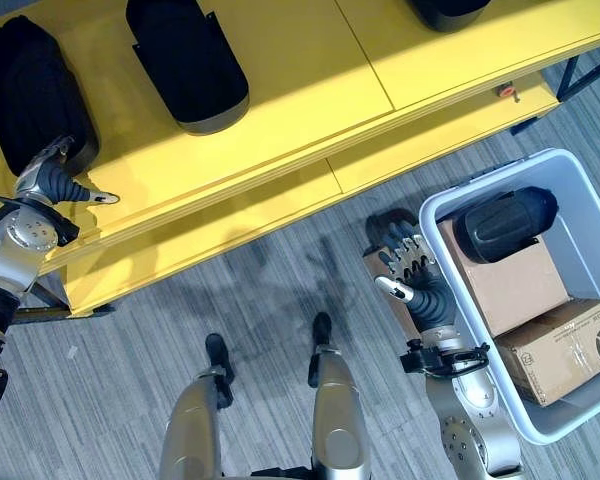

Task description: Move parts from the plastic box to the shelf.

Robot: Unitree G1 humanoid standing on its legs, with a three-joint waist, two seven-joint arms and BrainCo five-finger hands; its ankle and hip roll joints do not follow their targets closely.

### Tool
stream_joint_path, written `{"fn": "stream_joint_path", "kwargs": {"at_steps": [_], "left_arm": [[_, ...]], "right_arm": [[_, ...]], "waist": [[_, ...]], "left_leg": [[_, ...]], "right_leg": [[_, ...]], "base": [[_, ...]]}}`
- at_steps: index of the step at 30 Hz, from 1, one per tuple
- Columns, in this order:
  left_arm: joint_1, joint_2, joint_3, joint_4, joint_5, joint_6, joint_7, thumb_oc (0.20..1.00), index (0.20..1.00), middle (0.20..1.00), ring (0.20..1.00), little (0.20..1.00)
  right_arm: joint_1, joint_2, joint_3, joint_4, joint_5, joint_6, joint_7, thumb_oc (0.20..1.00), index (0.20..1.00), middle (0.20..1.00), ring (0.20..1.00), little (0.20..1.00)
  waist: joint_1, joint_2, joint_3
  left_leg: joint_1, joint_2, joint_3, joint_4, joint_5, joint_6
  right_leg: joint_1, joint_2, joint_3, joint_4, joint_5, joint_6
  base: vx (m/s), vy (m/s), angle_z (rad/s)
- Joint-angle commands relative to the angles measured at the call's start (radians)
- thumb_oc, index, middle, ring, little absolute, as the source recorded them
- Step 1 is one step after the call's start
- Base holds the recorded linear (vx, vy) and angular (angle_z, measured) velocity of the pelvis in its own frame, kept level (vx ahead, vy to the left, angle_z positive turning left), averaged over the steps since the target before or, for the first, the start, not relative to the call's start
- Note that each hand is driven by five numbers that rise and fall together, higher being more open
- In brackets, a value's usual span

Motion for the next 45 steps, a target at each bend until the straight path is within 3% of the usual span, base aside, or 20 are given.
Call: {"fn": "stream_joint_path", "kwargs": {"at_steps": [1,35,40,45], "left_arm": [[-0.034,0.038,0.029,0.021,0.023,-0.019,-0.001,1.000,1.000,1.000,1.000,1.000],[0.032,0.062,0.040,-0.040,0.113,-0.009,-0.039,1.000,1.000,1.000,1.000,1.000],[0.038,0.066,0.081,-0.094,0.075,-0.027,0.007,1.000,1.000,1.000,1.000,1.000],[0.078,0.082,0.186,-0.224,0.044,-0.061,0.117,1.000,1.000,1.000,1.000,1.000]], "right_arm": [[0.017,-0.013,-0.038,-0.076,0.014,-0.035,0.018,1.000,1.000,1.000,1.000,1.000],[0.008,-0.031,-0.049,-0.069,0.000,-0.018,0.031,1.000,1.000,1.000,1.000,1.000],[0.011,-0.030,-0.050,-0.066,-0.004,-0.024,0.030,1.000,1.000,1.000,1.000,1.000],[0.008,-0.031,-0.054,-0.054,-0.001,-0.047,0.020,1.000,1.000,1.000,1.000,1.000]], "waist": [[-0.007,-0.025,-0.028],[0.008,-0.010,-0.040],[0.011,-0.007,-0.046],[0.014,-0.007,-0.054]], "left_leg": [[0.006,0.000,-0.009,0.060,-0.068,0.008],[0.020,-0.004,-0.015,0.063,-0.065,0.008],[0.021,-0.003,-0.017,0.060,-0.062,0.008],[0.024,-0.003,-0.019,0.059,-0.062,0.006]], "right_leg": [[0.056,-0.029,0.038,0.026,-0.053,0.060],[0.073,-0.034,0.031,0.037,-0.059,0.058],[0.073,-0.034,0.031,0.037,-0.059,0.057],[0.074,-0.034,0.029,0.037,-0.059,0.056]], "base": [[0.00,0.000,0.00],[0.00,0.000,0.01],[0.00,0.000,0.00],[0.00,-0.001,0.02]]}}
